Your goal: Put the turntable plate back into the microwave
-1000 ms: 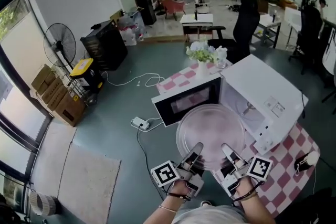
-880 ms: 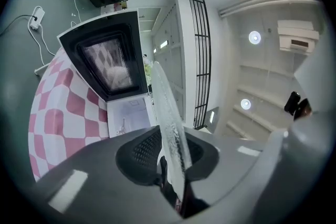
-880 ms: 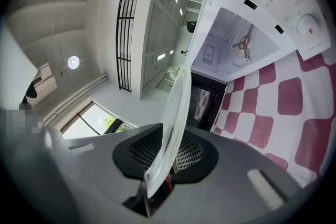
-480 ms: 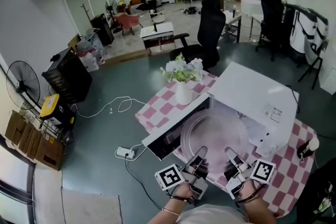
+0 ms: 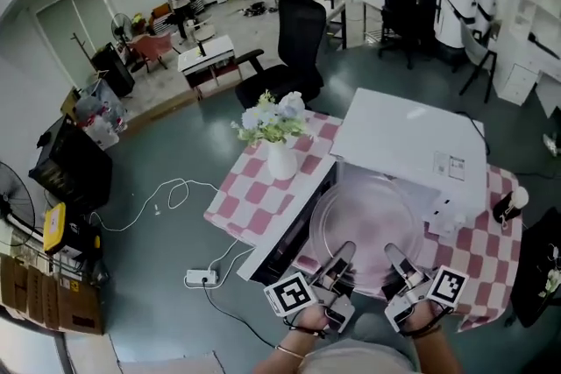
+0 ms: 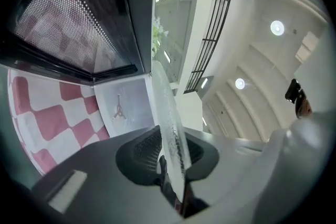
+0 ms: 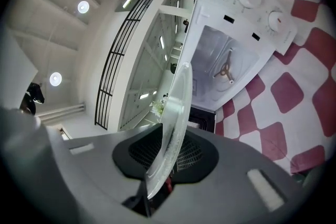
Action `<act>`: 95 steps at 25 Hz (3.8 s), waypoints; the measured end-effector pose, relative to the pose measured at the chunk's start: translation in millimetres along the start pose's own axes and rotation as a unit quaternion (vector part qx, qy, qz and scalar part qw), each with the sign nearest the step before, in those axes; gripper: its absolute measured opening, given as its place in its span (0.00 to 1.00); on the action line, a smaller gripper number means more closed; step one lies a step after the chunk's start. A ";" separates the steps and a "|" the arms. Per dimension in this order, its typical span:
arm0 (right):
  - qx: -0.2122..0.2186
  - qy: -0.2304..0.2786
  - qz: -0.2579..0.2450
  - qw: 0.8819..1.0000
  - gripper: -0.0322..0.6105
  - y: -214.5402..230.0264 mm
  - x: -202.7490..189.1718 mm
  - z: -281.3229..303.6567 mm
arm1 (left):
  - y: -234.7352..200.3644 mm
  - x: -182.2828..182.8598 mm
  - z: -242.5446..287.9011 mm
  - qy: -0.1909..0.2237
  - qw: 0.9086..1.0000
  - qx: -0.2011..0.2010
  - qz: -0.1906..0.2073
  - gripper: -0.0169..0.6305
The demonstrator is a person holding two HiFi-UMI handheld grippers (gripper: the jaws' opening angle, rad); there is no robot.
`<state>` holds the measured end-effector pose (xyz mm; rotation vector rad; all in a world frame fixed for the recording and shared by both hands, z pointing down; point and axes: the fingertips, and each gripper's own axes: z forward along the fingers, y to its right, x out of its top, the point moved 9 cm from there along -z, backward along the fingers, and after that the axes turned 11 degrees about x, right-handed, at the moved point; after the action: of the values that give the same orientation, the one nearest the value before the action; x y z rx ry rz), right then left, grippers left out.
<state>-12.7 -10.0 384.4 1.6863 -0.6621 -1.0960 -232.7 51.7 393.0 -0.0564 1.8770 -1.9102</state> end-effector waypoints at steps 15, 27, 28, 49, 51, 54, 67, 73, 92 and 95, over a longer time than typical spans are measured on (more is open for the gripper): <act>-0.054 0.044 -0.003 0.998 0.13 18.7 2.9 -27.7 | -25.6 -24.6 25.3 -0.055 0.997 0.023 -0.058 0.09; -0.046 0.038 0.015 0.998 0.13 37.5 12.3 -26.8 | -37.9 -37.0 40.8 -0.040 0.991 0.004 -0.127 0.07; -0.046 0.036 0.015 0.998 0.13 40.4 12.8 -26.4 | -40.6 -37.9 41.8 -0.038 0.991 0.005 -0.130 0.07; -0.056 0.056 0.014 0.997 0.13 118.5 32.1 -12.0 | -107.0 -42.0 98.7 -0.042 0.988 0.009 -0.150 0.07; -0.054 0.053 0.008 0.997 0.13 119.2 35.8 -10.2 | -107.0 -41.7 102.7 -0.040 0.988 0.004 -0.150 0.07; -0.052 0.051 0.005 0.997 0.13 119.1 40.8 -10.3 | -105.3 -42.4 107.5 -0.038 0.988 -0.002 -0.151 0.08; -0.029 0.024 -0.004 0.999 0.28 98.8 37.0 -31.9 | -101.6 -33.2 122.9 -0.008 0.989 -0.002 -0.148 0.08; -0.082 0.017 -0.037 0.996 0.28 94.0 30.9 -55.5 | -104.2 -27.4 130.1 -0.001 0.991 0.005 -0.131 0.08; -0.169 0.013 -0.080 0.982 0.28 94.7 3.9 -88.5 | -98.8 -19.8 180.5 0.024 0.994 0.020 -0.101 0.08; -0.174 0.019 -0.081 0.981 0.28 94.3 3.5 -93.3 | -100.4 -15.8 186.8 0.026 0.995 0.019 -0.098 0.08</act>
<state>78.2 -7.4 481.0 1.4705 -0.2895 -1.2118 -184.0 -121.5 506.4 -0.1870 1.9301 -2.0946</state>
